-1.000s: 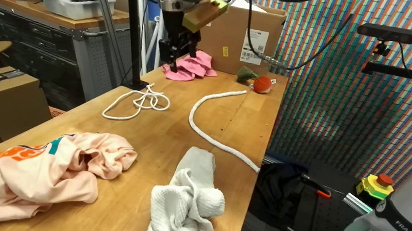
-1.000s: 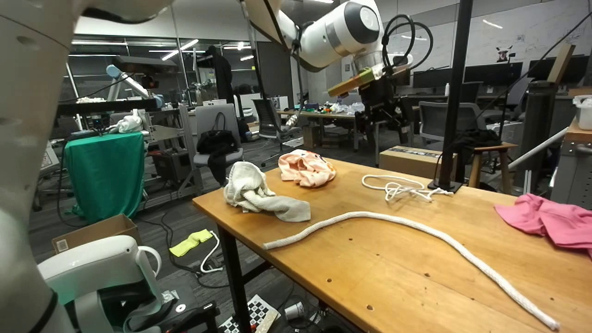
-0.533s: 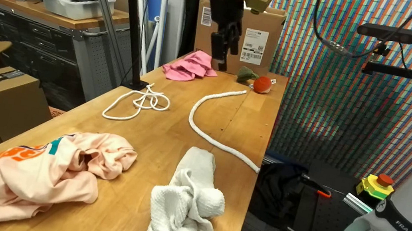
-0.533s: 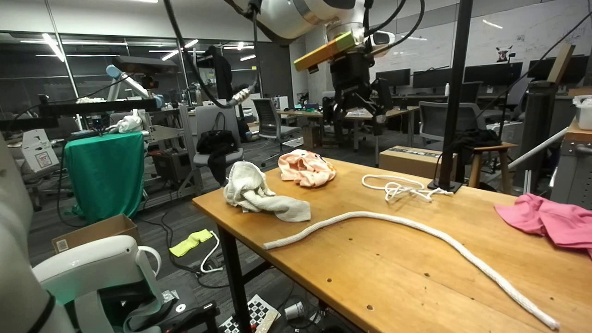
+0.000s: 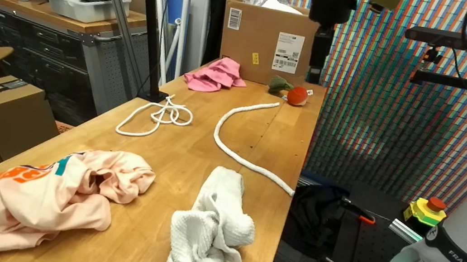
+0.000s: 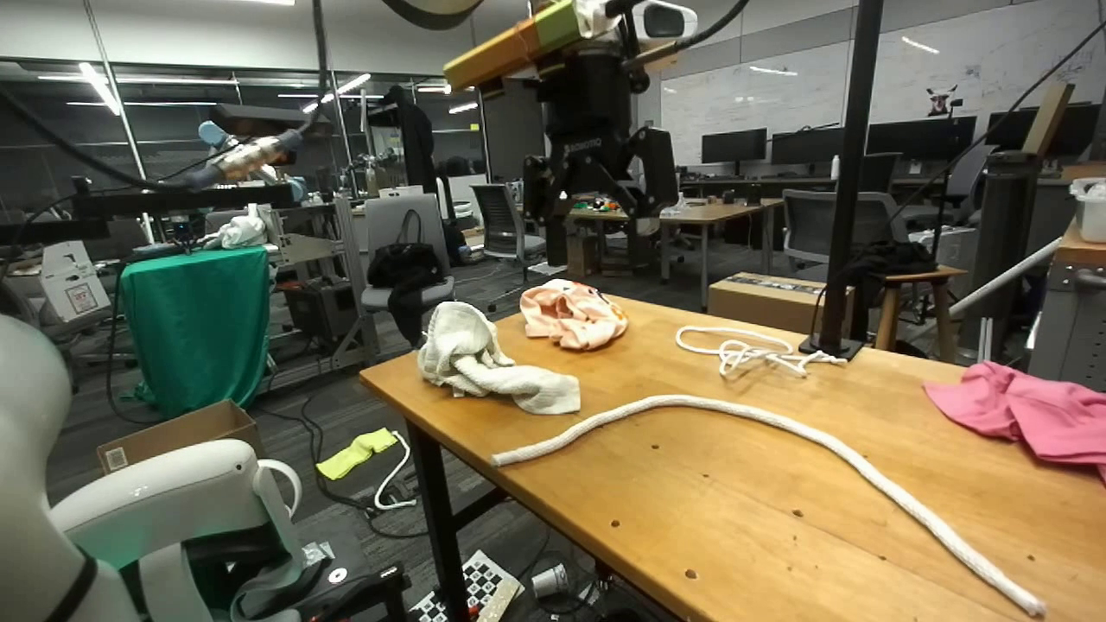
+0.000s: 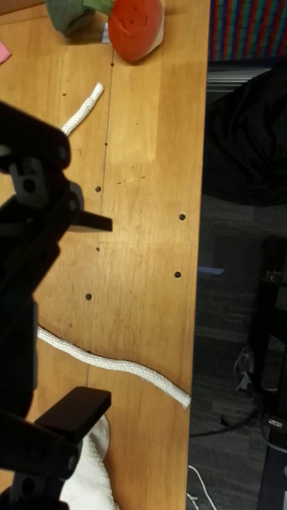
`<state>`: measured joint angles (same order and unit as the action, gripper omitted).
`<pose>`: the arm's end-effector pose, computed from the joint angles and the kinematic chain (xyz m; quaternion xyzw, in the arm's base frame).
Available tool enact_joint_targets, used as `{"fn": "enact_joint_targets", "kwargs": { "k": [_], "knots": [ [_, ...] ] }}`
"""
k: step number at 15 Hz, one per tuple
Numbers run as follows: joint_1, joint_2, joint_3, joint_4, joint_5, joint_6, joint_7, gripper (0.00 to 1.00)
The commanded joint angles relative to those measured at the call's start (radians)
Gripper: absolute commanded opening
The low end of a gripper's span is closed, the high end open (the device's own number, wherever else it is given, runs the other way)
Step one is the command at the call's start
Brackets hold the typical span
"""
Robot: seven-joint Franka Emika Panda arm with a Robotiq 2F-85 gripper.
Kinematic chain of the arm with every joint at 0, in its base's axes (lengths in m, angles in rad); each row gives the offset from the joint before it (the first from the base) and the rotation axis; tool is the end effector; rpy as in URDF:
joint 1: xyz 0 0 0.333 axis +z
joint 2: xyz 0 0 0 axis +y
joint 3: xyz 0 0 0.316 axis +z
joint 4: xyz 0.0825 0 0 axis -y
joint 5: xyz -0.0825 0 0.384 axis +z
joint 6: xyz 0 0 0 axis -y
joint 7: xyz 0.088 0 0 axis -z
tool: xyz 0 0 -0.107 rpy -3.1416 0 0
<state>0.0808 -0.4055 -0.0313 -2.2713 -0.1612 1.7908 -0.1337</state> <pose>0.4229 0.0061 0.5107 0.9903 0.1131 -0.0402 0.0701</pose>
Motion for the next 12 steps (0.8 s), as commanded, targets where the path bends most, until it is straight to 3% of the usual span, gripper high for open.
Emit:
{"fn": "enact_joint_targets", "kwargs": {
  "k": [1,6,7,9,12],
  "knots": [
    [-0.024,-0.252,-0.064,-0.191,0.046,0.109,-0.134,1.0],
    [-0.033,-0.421,-0.2,-0.291,0.061,0.218,-0.306,1.0],
    [-0.039,-0.342,-0.152,-0.232,0.041,0.151,-0.242,1.0],
    [-0.04,-0.39,-0.191,-0.263,0.042,0.177,-0.283,1.0],
    [-0.039,-0.407,-0.195,-0.278,0.042,0.186,-0.291,1.0]
  ]
}}
